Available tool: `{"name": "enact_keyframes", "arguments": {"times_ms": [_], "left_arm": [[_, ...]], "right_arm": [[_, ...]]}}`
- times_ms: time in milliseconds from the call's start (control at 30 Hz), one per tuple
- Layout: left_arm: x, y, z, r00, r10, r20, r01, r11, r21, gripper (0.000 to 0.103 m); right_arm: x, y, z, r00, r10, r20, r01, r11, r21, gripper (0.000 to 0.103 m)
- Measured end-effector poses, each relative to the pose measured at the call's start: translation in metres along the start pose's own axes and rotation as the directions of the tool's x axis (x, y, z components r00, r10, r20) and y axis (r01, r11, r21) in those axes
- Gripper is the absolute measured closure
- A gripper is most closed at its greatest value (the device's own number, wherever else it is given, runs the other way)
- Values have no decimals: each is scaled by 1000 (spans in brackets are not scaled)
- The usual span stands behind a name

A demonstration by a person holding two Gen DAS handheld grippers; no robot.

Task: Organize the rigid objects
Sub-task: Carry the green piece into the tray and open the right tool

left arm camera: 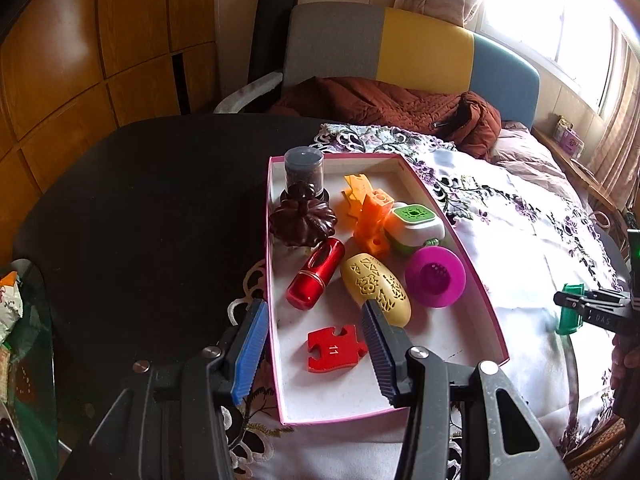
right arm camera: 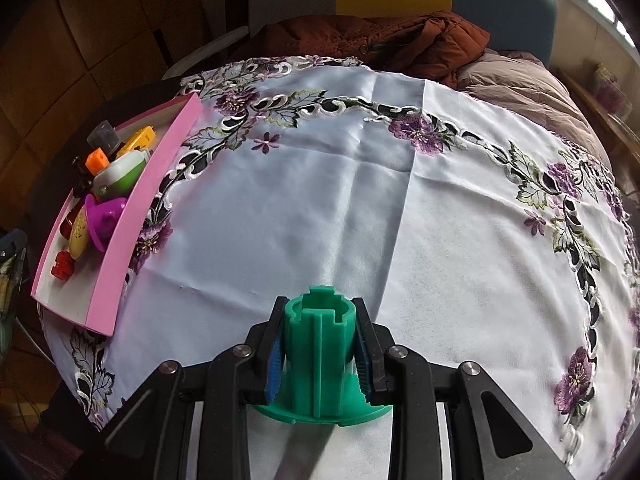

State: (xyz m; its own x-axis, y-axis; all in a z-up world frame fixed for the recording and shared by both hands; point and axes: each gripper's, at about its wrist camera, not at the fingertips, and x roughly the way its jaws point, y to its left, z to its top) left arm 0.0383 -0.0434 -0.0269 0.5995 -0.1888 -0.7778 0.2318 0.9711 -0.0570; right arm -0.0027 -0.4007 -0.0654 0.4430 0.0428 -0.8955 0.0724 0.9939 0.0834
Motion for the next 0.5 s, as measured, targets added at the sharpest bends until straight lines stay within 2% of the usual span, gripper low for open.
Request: {"name": "enact_keyframes", "arguments": {"times_ms": [300,500], "left_arm": [[-1,2,-2,1000,-4,6,4,1000,-3,55],[-1,7,-4,1000,-12,3,12,1000,-15,55]], "right_arm": [[-18,-14,8,995,-3,103,-6,996,85,73],[-31,5,14,989,25,143,-34,998,61,73]]}}
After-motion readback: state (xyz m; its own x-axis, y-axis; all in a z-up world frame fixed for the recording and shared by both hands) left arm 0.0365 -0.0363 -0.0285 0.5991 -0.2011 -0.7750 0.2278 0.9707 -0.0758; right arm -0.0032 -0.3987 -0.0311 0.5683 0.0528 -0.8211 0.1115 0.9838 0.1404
